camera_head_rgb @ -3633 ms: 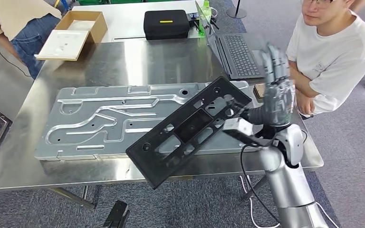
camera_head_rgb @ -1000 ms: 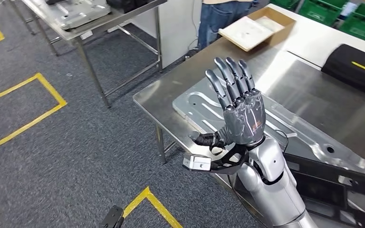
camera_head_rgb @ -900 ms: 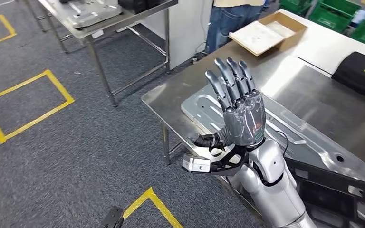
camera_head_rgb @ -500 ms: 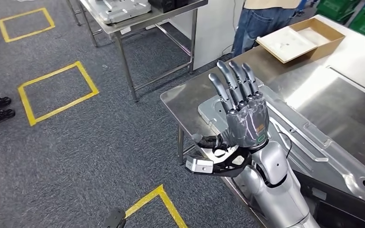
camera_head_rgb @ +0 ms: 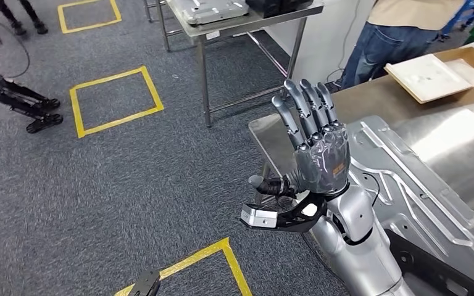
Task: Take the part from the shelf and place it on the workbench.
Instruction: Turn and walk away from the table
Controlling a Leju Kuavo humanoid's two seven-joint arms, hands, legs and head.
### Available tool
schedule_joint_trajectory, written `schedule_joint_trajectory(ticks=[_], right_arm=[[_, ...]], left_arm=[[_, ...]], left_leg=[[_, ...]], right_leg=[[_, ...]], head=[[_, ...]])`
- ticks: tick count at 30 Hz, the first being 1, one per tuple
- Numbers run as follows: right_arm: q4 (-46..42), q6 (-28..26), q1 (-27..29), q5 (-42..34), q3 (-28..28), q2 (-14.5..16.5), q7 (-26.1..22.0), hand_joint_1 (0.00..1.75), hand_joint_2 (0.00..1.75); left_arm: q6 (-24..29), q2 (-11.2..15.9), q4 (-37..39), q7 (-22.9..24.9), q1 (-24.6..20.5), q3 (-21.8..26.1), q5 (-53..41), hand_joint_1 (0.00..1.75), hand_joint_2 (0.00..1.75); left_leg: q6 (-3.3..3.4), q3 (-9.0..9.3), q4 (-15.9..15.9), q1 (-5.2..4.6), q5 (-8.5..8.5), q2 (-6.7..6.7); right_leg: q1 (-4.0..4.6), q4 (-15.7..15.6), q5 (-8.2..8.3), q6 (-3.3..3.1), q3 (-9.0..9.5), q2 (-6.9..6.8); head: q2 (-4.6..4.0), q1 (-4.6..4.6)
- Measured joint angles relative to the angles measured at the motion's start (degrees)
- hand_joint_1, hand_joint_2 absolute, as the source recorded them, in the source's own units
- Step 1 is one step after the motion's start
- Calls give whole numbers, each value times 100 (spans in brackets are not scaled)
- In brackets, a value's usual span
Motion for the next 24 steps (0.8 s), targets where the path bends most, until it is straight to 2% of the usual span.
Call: schedule_joint_trajectory(ticks=[2, 3, 4, 5, 6, 7, 9, 10, 11, 12, 13, 14, 15, 16, 17, 18, 19, 20, 21, 22, 24], right_arm=[[-16, -1, 10, 25, 0, -12, 16, 0, 0], [-22, -1, 26, 38, 0, -23, 28, 0, 0], [-25, 2, 48, 52, 0, -34, 43, 0, 0], [-24, 4, 71, 66, 0, -45, 56, 0, 0], [-24, 6, 87, 76, 0, -57, 69, 0, 0], [-25, 7, 97, 88, 0, -68, 80, 0, 0], [-33, 7, 100, 112, 0, -88, 90, 0, 0], [-39, 7, 102, 120, 0, -95, 93, 0, 0], [-47, 8, 105, 128, 0, -99, 93, 0, 0], [-55, 9, 108, 135, 0, -102, 94, 0, 0], [-62, 11, 109, 143, 0, -104, 97, 0, 0], [-67, 15, 108, 151, 0, -106, 101, 0, 0], [-72, 19, 108, 158, 0, -108, 106, 0, 0], [-78, 23, 108, 163, 0, -112, 112, 0, 0], [-81, 30, 110, 167, 0, -115, 118, 0, 0], [-85, 35, 114, 172, 0, -119, 122, 0, 0], [-87, 39, 120, 175, 0, -122, 126, 0, 0], [-87, 42, 127, 176, 0, -124, 128, 0, 0], [-87, 41, 130, 179, 0, -125, 129, 0, 0], [-87, 39, 132, 183, 0, -125, 133, 0, 0], [-87, 34, 130, 196, 0, -126, 141, 0, 0]], left_arm=[[-18, -1, -1, -4, -12, 0, 7, 0, 0], [-30, -1, -1, -4, -19, -1, 10, 0, 0], [-39, -2, -1, -3, -20, -1, 13, 0, 0], [-47, -2, -1, -1, -14, -1, 13, 0, 0], [-53, -3, -1, 2, -5, -1, 13, 0, 0], [-57, -3, -1, 4, 2, 0, 13, 0, 0], [-63, -20, -1, 3, 4, -1, 13, 0, 0], [-65, -30, -1, 3, -3, -2, 14, 0, 0], [-66, -40, -1, 3, -9, -2, 14, 0, 0], [-69, -44, -1, 3, -12, -3, 14, 0, 0], [-72, -44, -1, 4, -8, -3, 13, 0, 0], [-75, -47, -1, 3, 5, -4, 12, 0, 0], [-78, -50, -1, 4, 14, -4, 11, 0, 0], [-78, -54, -1, 4, 12, -5, 11, 0, 0], [-77, -61, -1, 4, 2, -6, 10, 0, 0], [-77, -65, -1, 4, -15, -8, 10, 0, 0], [-76, -68, -1, 5, -24, -9, 9, 0, 0], [-76, -70, -1, 5, -23, -11, 8, 0, 0], [-76, -70, -1, 6, -16, -12, 8, 0, 0], [-75, -70, -1, 6, -10, -13, 8, 0, 0], [-73, -71, -1, 4, -17, -14, 10, 0, 0]], left_leg=[[51, 5, -28, 17, 28, -113], [66, -2, -28, 14, 34, -170], [72, -7, -26, 9, 36, -242], [74, -9, -24, 2, 38, -319], [75, -7, -21, -4, 39, -401], [73, 0, -18, -10, 40, -486], [57, -5, -5, -19, 47, -631], [35, -23, 2, -15, 56, -695], [5, -49, 4, -2, 68, -758], [-36, -72, -3, 12, 85, -828], [-80, -86, -22, 21, 102, -895], [-114, -95, -17, 15, 99, -853], [-143, -127, 46, 1, 51, -723], [-166, -211, 221, -10, -60, -539], [-185, -351, 516, -2, -224, -332], [-210, -538, 889, 13, -407, -214], [-236, -718, 1247, 33, -547, -160], [-259, -832, 1471, 51, -597, -137], [-279, -835, 1485, 66, -540, -119], [-291, -711, 1262, 78, -385, -83], [-280, -289, 500, 64, -76, 96]], right_leg=[[-25, 544, -325, 34, -233, 338], [-26, 918, -501, 38, -415, 445], [-23, 1238, -612, 39, -580, 492], [-21, 1401, -619, 35, -674, 514], [-18, 1355, -512, 20, -669, 531], [-15, 1098, -313, -5, -563, 568], [-21, 333, 78, -83, -233, 847], [-23, 57, 174, -110, -119, 983], [-20, -92, 201, -126, -65, 1083], [-12, -134, 188, -134, -51, 1086], [-16, -168, 201, -142, -32, 1013], [-26, -211, 218, -161, 1, 937], [-41, -257, 235, -188, 37, 851], [-57, -299, 250, -213, 70, 758], [-52, -316, 251, -230, 87, 662], [-47, -316, 242, -242, 91, 566], [-42, -310, 232, -245, 91, 470], [-39, -304, 219, -243, 92, 380], [-40, -294, 203, -234, 94, 297], [-42, -278, 182, -221, 100, 220], [-36, -229, 122, -171, 115, 82]], head=[[0, 2], [0, 3], [0, 3], [0, 3], [0, 3], [0, 3], [0, 2], [0, 2], [0, 2], [0, 3], [0, 4], [0, 3], [0, -7], [0, -19], [0, -30], [0, -40], [0, -40], [0, -40], [0, -40], [0, -40], [0, -40]])
